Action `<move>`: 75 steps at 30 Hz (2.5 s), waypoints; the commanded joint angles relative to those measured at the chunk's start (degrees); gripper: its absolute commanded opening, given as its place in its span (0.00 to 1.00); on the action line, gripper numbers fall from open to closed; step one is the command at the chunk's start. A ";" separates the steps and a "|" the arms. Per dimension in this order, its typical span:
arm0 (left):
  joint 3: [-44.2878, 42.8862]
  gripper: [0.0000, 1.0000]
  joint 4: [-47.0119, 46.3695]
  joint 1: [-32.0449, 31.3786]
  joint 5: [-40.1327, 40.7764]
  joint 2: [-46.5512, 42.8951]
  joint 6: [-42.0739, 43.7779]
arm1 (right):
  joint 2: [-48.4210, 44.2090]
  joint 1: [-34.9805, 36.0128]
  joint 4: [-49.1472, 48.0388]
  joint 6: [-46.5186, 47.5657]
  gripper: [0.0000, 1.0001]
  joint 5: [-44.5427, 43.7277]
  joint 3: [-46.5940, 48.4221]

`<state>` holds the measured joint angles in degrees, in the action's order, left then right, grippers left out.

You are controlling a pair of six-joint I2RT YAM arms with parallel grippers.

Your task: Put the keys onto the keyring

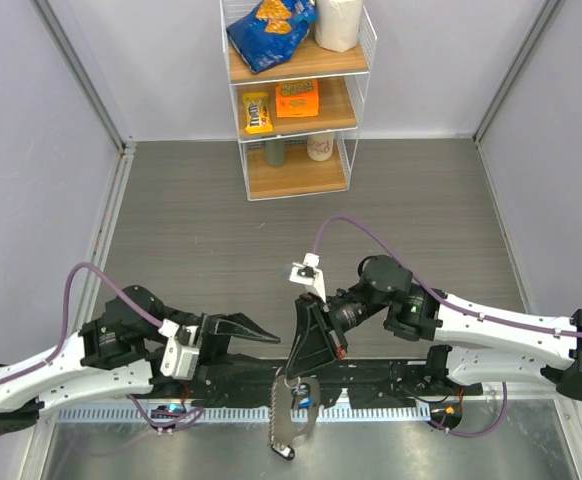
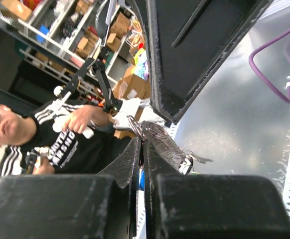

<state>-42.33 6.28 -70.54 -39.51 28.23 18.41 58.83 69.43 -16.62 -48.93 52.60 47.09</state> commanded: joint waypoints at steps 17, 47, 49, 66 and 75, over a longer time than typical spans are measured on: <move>3.83 0.46 -3.21 -6.62 7.33 -2.21 6.63 | -0.64 0.88 -34.71 -30.53 0.05 -9.44 -13.60; 2.16 0.41 -6.46 -9.79 0.92 0.34 13.40 | 0.32 1.85 -39.63 -34.48 0.05 -11.82 -18.44; 2.25 0.41 -6.72 -10.05 1.10 0.34 13.75 | 0.93 1.94 -39.63 -34.48 0.05 -11.64 -18.18; 1.90 0.36 -6.46 -11.28 -0.22 2.44 15.16 | 5.77 2.29 -44.10 -36.85 0.05 -10.76 -17.47; 1.19 0.27 -4.61 -12.25 -1.80 3.32 15.42 | 7.79 2.29 -46.22 -37.91 0.06 -9.89 -17.12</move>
<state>-38.76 2.92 -81.82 -39.55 30.79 33.15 65.56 72.07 -59.99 -85.95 46.33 28.27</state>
